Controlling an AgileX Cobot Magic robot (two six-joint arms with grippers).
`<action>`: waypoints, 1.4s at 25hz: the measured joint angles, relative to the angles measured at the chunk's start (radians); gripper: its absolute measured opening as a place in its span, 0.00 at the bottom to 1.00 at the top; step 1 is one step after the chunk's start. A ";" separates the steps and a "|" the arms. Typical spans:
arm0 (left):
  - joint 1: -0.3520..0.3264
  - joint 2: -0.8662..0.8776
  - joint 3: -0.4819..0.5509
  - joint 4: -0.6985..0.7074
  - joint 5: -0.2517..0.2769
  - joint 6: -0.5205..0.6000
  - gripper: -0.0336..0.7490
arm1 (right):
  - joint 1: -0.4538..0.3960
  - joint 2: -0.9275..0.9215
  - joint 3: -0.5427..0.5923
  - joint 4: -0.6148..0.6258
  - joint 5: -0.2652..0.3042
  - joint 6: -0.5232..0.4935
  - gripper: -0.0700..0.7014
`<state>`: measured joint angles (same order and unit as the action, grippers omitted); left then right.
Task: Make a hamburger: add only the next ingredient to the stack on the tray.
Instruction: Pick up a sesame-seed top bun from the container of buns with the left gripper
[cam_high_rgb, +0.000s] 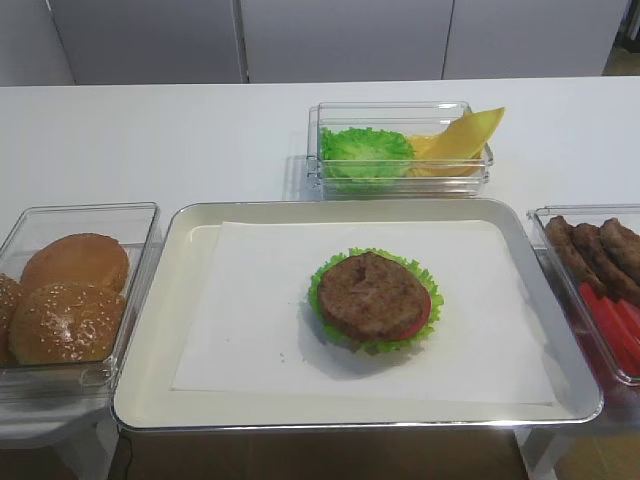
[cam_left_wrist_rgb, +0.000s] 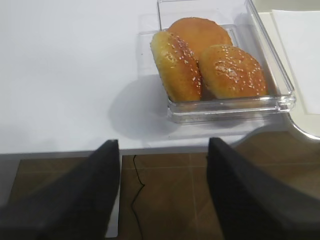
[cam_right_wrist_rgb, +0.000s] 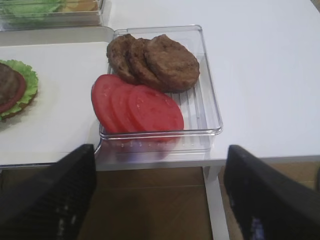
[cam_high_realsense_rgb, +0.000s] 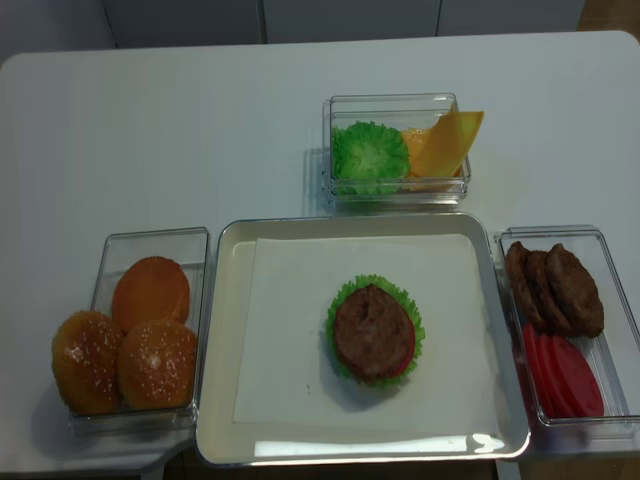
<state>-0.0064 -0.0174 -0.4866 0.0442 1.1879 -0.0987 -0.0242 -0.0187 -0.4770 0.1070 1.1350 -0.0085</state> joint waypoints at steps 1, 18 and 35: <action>0.000 0.000 0.000 0.000 0.000 0.000 0.57 | 0.000 0.000 0.000 0.000 0.000 0.000 0.88; 0.000 0.008 -0.037 -0.035 -0.015 -0.010 0.61 | 0.000 0.000 0.000 0.000 0.000 -0.002 0.88; 0.000 0.704 -0.189 -0.089 -0.210 -0.115 0.66 | 0.000 0.000 0.000 0.000 0.000 -0.002 0.88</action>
<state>-0.0064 0.6864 -0.6751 -0.0451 0.9779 -0.2132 -0.0242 -0.0187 -0.4770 0.1070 1.1350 -0.0103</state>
